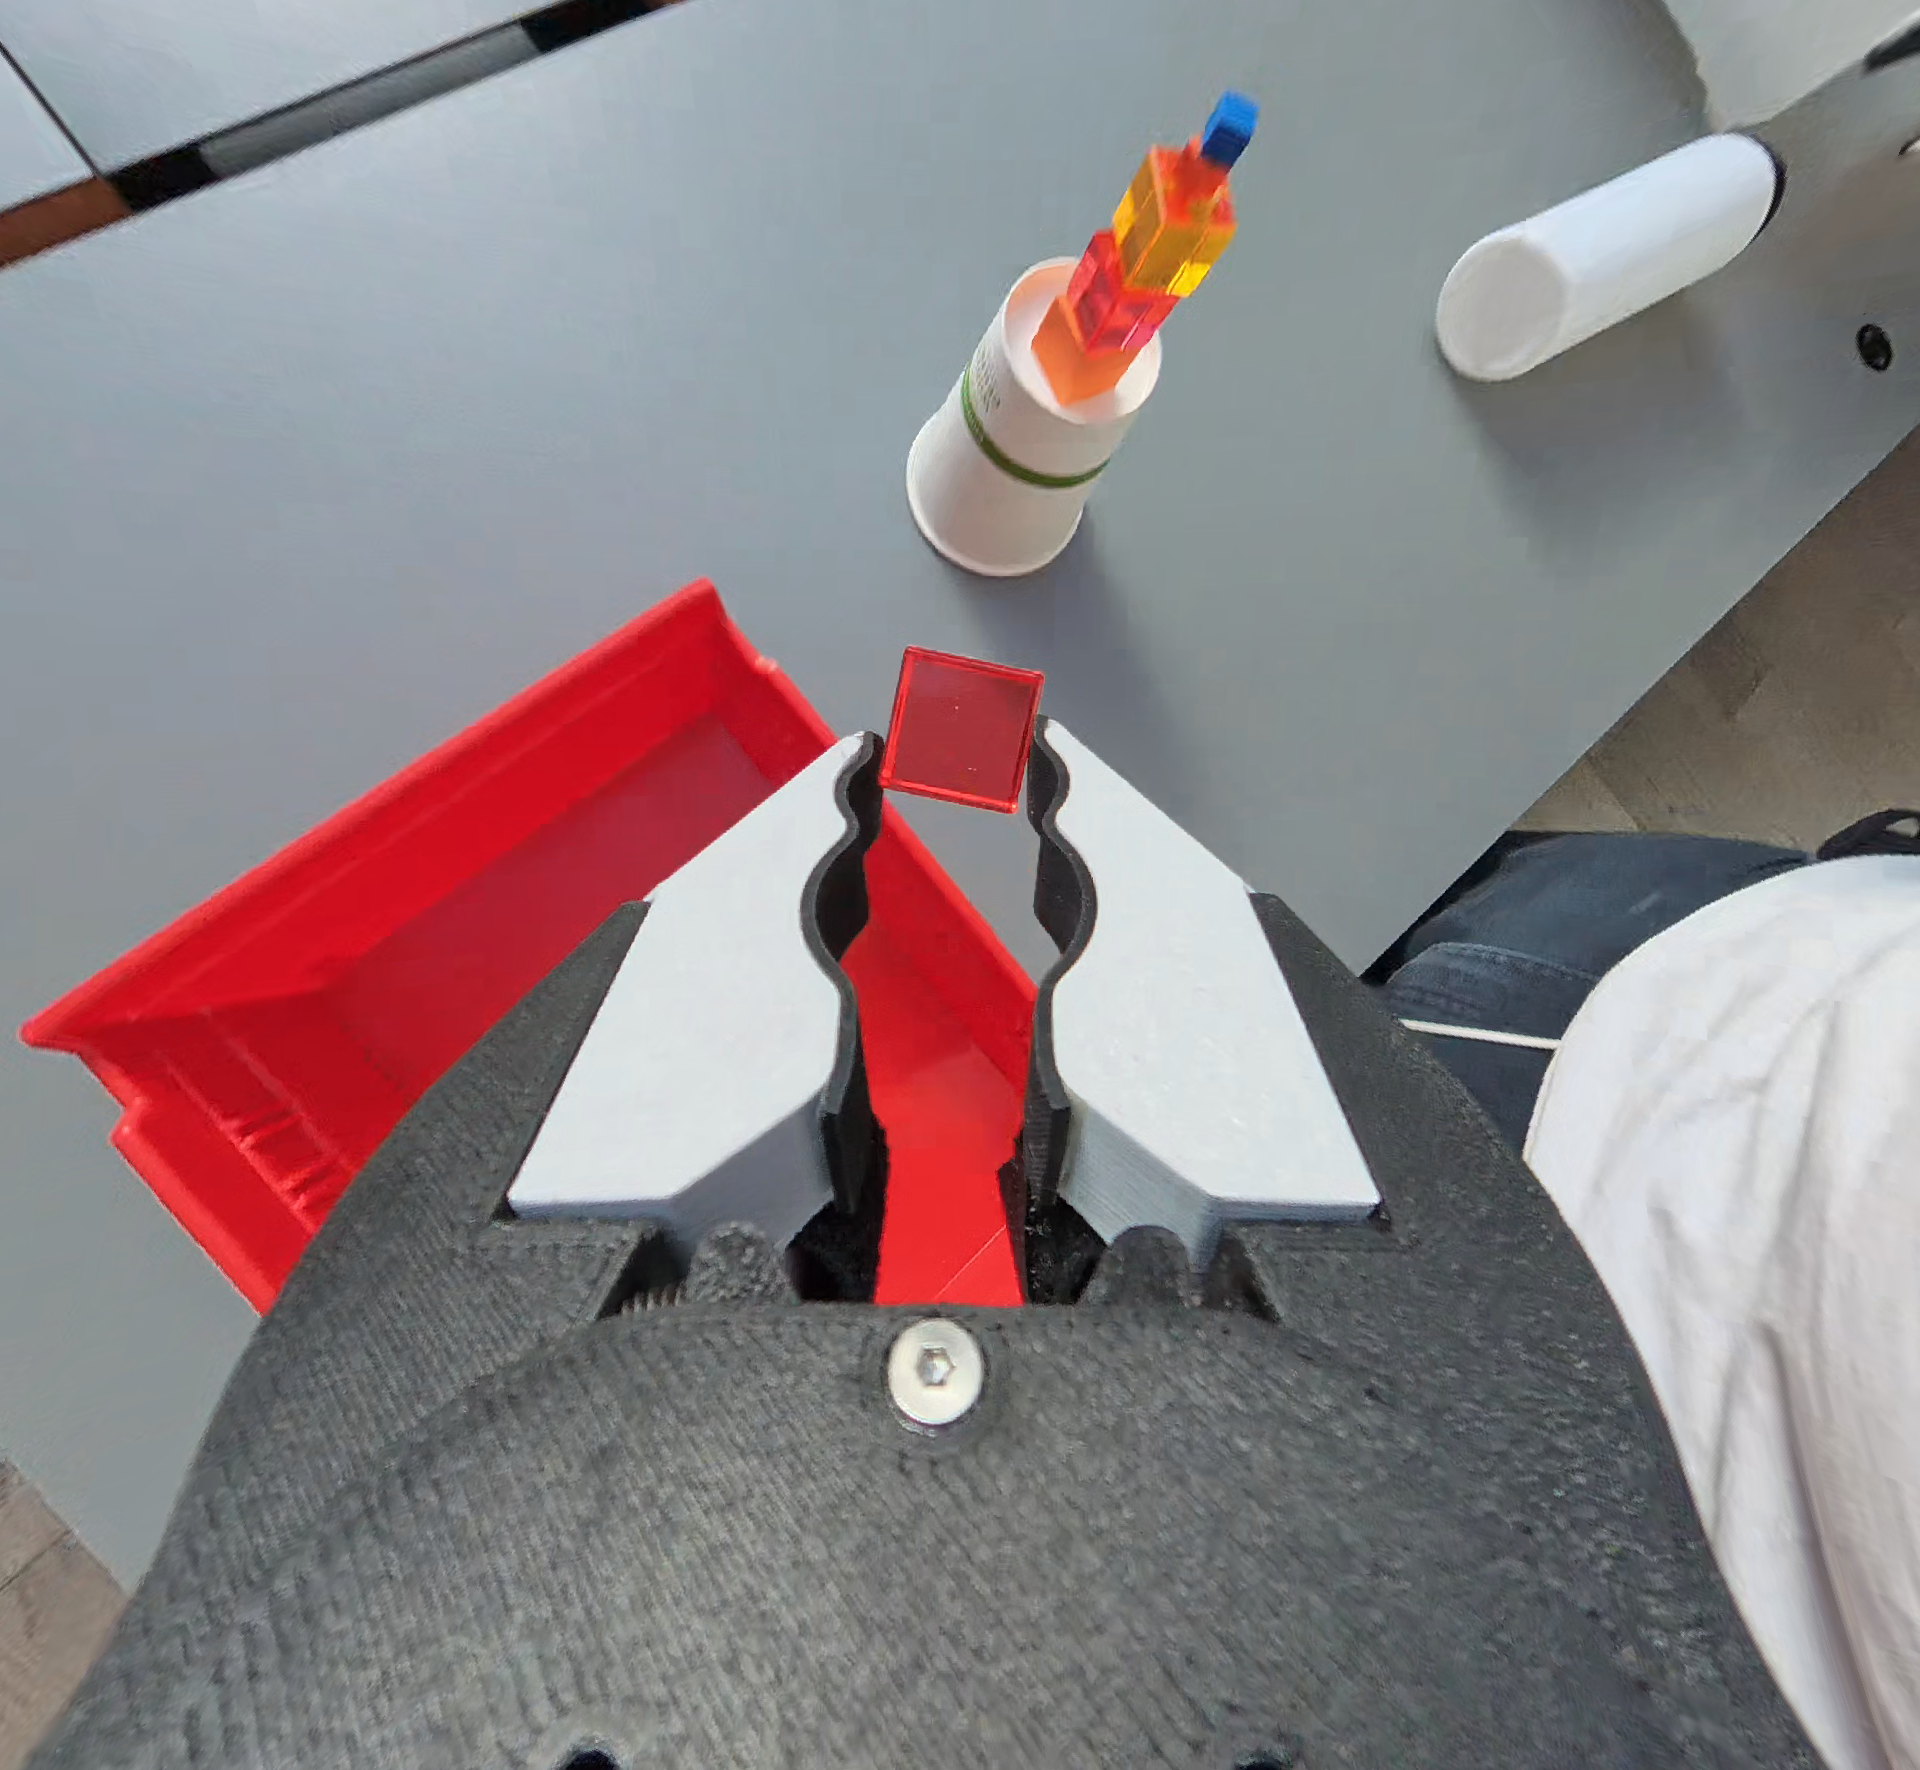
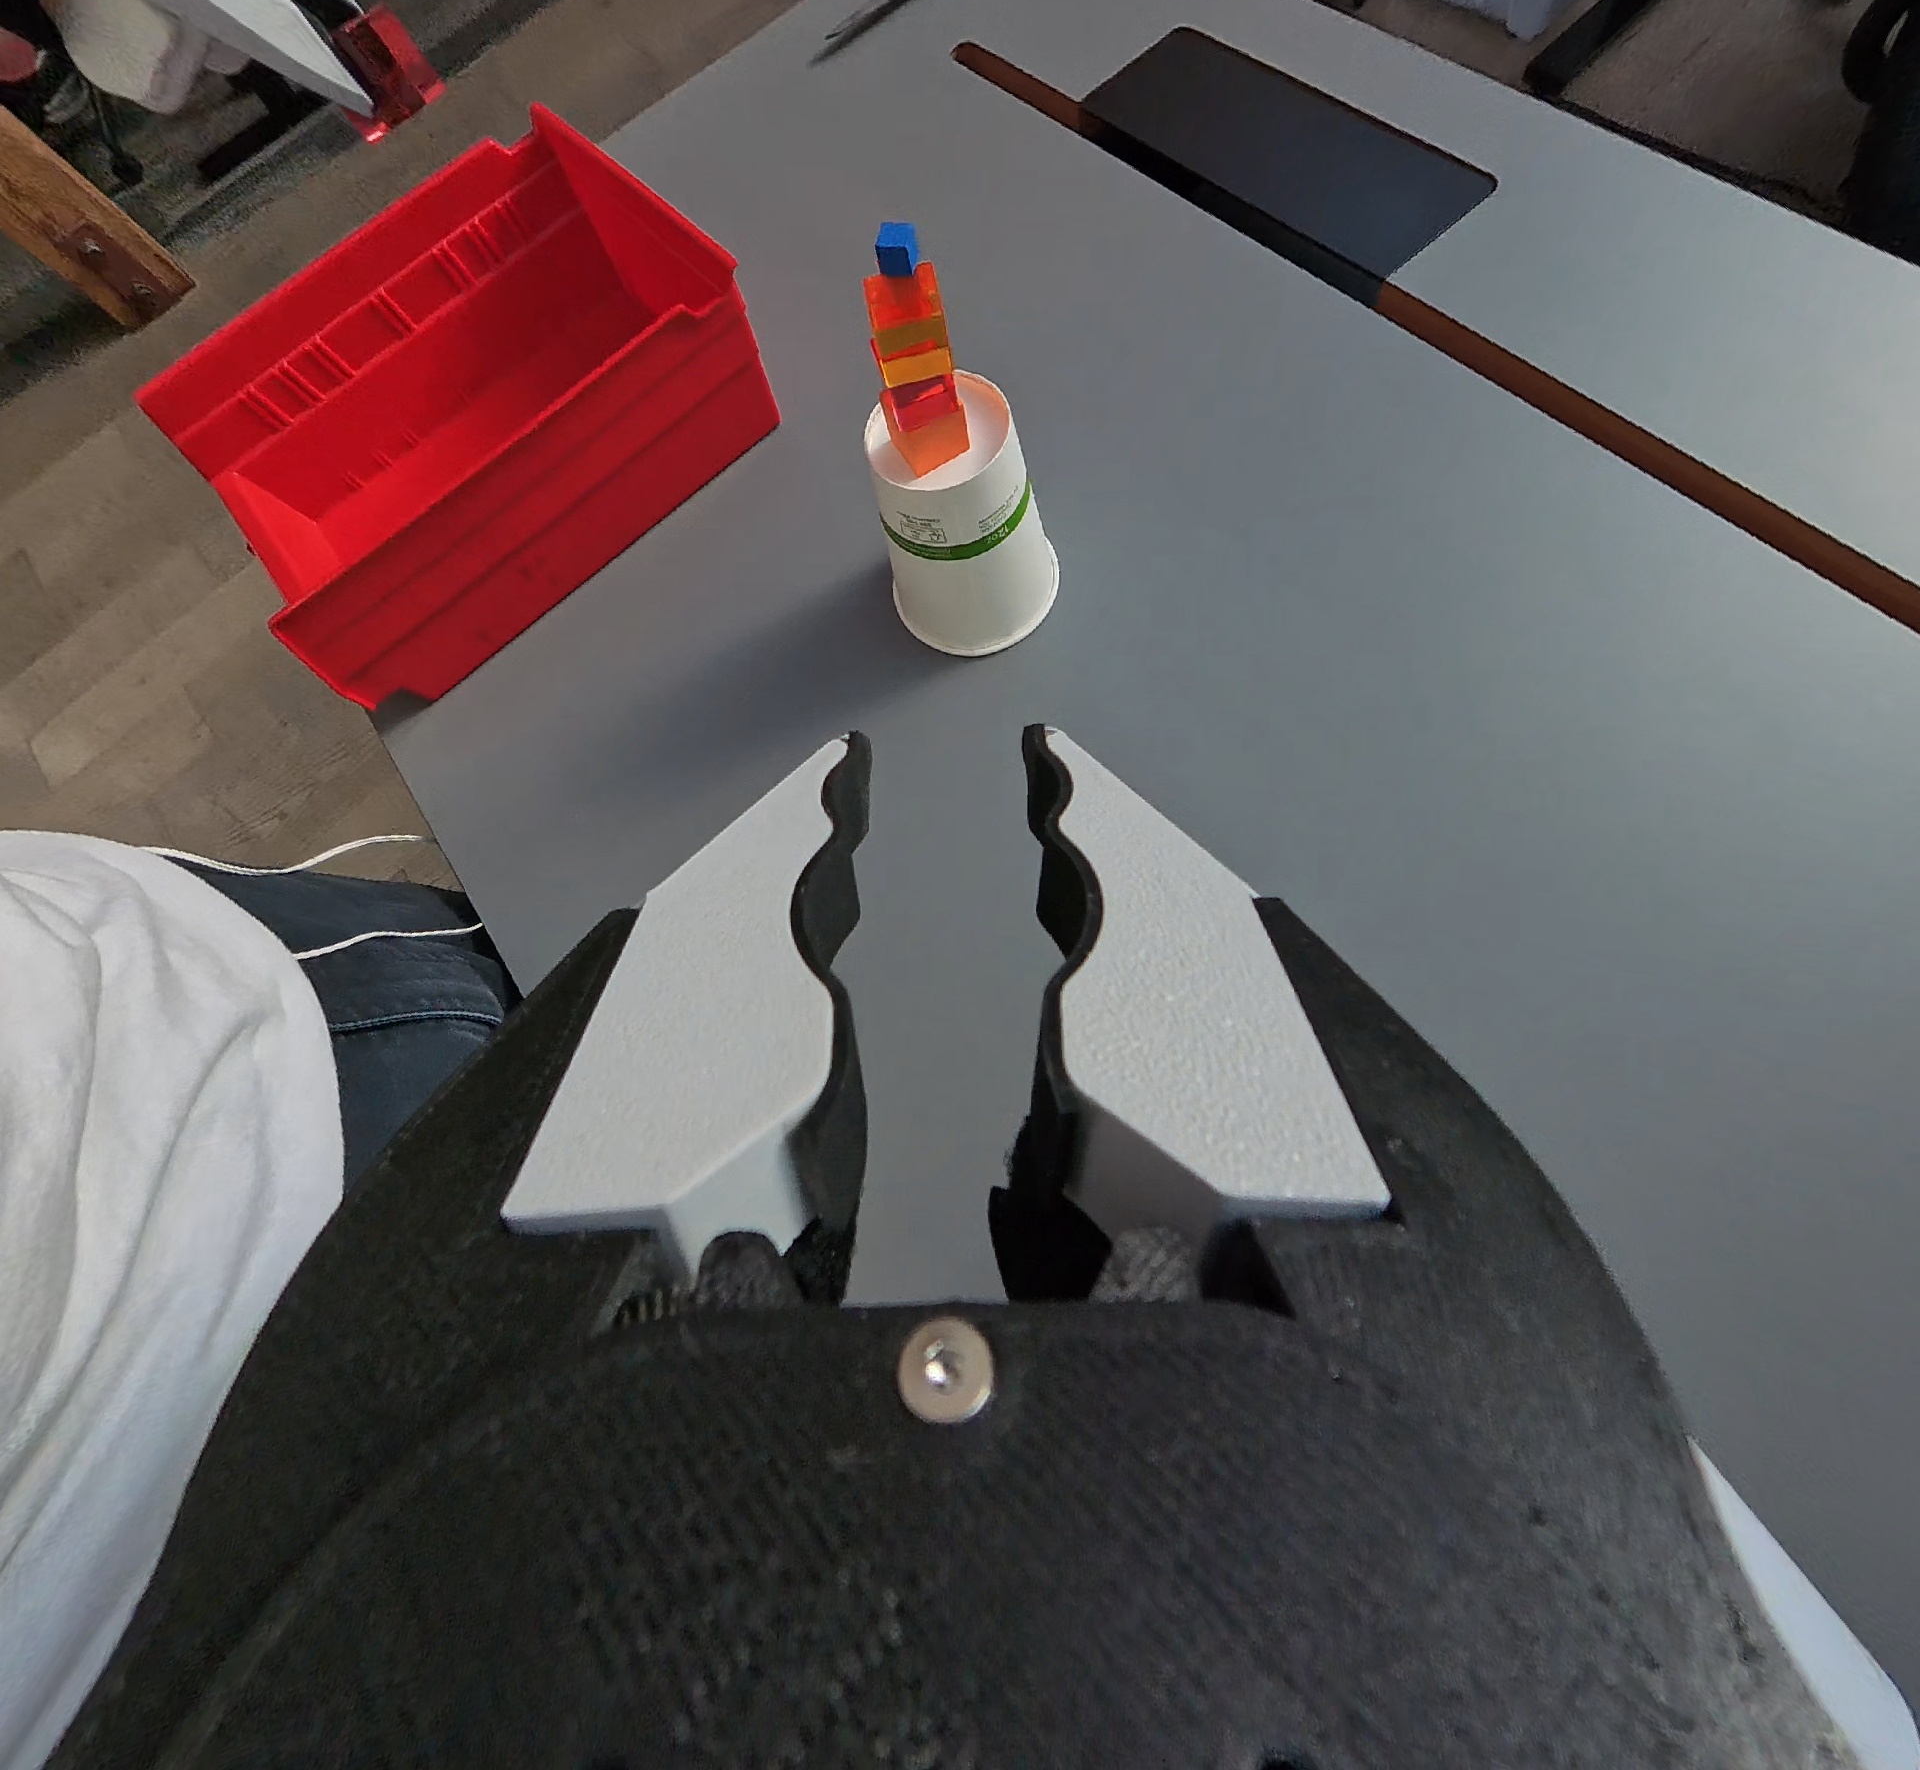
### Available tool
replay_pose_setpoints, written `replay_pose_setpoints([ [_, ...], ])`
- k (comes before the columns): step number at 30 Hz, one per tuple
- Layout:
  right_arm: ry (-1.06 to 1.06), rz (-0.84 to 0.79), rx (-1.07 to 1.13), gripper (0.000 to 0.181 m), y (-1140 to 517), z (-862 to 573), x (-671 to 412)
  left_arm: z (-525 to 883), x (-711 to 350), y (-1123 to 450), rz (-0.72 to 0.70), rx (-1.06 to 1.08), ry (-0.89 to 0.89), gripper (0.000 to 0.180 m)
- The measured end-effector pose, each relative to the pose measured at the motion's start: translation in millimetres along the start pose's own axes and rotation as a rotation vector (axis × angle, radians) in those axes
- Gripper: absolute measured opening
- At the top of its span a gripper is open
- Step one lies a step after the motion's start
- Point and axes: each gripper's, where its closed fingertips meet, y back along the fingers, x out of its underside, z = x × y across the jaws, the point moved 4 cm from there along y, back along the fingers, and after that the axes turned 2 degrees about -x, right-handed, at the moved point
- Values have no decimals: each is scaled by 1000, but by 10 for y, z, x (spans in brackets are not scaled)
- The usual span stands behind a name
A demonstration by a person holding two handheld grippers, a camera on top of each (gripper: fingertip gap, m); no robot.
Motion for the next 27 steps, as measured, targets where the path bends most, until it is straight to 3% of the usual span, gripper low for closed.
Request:
replay_pose_setpoints([
  [4,-48,-35,-34,29,11,-88,135,-531,-959,-104,-67,48,-45,27],
  [7,-35,-52,-47,29,72,-126,173,-761,-1275,-418,-8,-20,-135,26],
  [14,-28,-27,-48,29,253,-247,487,-953,-1305,-937,110,-86,-148,26],
  [27,-79,-50,-36,29,501,-496,765,-839,-1271,-1234,103,-217,-118,26],
])
